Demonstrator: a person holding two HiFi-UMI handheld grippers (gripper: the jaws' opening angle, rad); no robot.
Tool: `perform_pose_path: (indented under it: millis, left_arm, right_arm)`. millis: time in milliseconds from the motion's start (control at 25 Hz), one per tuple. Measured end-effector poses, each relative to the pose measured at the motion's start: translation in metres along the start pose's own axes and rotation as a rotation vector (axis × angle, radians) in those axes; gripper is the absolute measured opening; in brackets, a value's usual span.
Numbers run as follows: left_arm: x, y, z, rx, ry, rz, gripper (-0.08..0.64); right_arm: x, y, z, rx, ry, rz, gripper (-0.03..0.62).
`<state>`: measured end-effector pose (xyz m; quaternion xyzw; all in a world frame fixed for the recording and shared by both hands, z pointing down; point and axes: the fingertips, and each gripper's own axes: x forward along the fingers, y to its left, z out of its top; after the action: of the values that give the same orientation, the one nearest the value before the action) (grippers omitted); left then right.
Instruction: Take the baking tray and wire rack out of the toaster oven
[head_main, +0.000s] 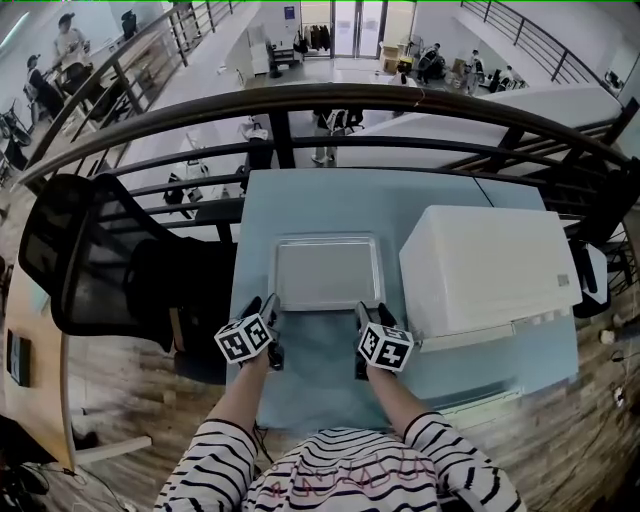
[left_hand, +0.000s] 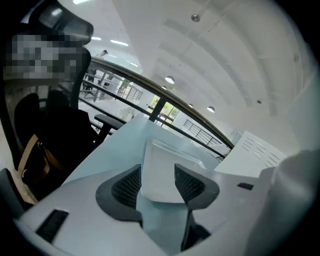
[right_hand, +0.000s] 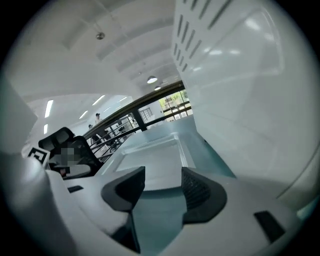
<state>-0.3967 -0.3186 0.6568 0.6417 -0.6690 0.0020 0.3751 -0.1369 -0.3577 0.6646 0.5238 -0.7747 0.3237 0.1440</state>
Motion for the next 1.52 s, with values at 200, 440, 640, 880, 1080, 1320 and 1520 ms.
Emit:
perform_pose_path:
  millis: [200, 440, 640, 880, 1080, 1320, 1520]
  left_arm:
    - [-0.026, -0.037, 0.01, 0.09, -0.069, -0.081, 0.19]
    - [-0.071, -0.077, -0.001, 0.222, -0.127, -0.153, 0.19]
    - [-0.109, -0.107, -0.032, 0.313, -0.136, -0.201, 0.189]
    - [-0.151, -0.133, -0.085, 0.324, -0.109, -0.261, 0.189]
    - [-0.172, -0.153, -0.14, 0.326, -0.048, -0.308, 0.183]
    - [-0.186, -0.195, -0.181, 0.373, 0.01, -0.395, 0.153]
    - [-0.18, -0.23, -0.199, 0.406, 0.045, -0.435, 0.153]
  right_arm:
    - [-0.032, 0.024, 0.024, -0.271, -0.11, 0.035, 0.222]
    - [-0.082, 0.039, 0.021, -0.396, -0.187, 0.057, 0.222]
    - [-0.131, 0.029, 0.0, -0.337, -0.215, 0.05, 0.222]
    - [-0.189, -0.006, -0.045, -0.264, -0.198, -0.024, 0.221]
    - [-0.23, -0.044, -0.078, -0.198, -0.182, -0.106, 0.221]
    - [-0.267, -0.086, -0.089, -0.115, -0.2, -0.183, 0.221]
    - [-0.282, -0.124, -0.079, -0.07, -0.229, -0.211, 0.221]
